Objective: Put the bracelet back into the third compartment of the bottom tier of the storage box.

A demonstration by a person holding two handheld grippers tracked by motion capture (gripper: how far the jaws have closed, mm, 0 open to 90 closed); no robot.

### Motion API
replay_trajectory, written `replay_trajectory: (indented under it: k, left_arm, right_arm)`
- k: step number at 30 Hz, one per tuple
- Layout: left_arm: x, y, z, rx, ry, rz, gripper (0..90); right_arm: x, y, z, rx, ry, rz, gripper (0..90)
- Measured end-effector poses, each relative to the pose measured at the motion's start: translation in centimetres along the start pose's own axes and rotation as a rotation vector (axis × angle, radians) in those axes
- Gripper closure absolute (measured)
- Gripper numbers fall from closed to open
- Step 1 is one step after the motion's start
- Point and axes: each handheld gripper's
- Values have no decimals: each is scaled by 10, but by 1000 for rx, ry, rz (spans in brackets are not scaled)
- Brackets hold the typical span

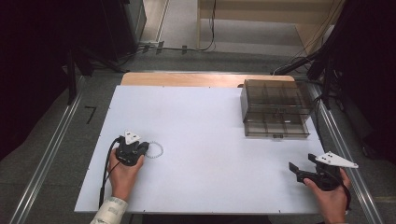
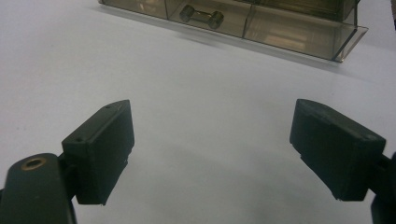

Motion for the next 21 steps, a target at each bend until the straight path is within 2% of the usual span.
replay_trajectory:
  k: [1,2,4,7,9,10,12,14,16,21]
  left_arm:
    - [1,0,1,8,-18,-5,870]
    - [1,0,1,8,-18,-5,871]
    - [5,1,2,16,-42,-28,877]
    - [5,1,2,16,-35,-25,882]
    - [2,3,0,1,2,4,883]
    - [2,3,0,1,2,4,883]
    - [4,7,-1,2,27,40,884]
    - [5,8,-2,2,27,49,884]
    - [11,12,-5,13,37,81,884]
    - [25,15,-12,20,28,119,884]
  right_arm:
    - [0,0,0,3,0,0,121]
    - [0,1,0,6,0,0,122]
    - [-1,2,0,12,-7,-3,122]
    - [-3,2,0,14,-4,-8,121]
    - [-3,2,0,15,-2,-10,122]
    - [-3,2,0,15,-2,-10,122]
    - [-1,2,1,17,-8,-12,122]
    - [0,2,1,19,-14,-12,121]
    - [0,1,0,15,-15,-15,122]
    - [-2,0,-2,16,-14,-15,122]
Point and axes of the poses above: each handheld gripper's, and its own axes: y roughly backward along the jaws, z roughly out of its underside, x roughly to its right, and after that the axes turned 12 degrees about y, right-handed
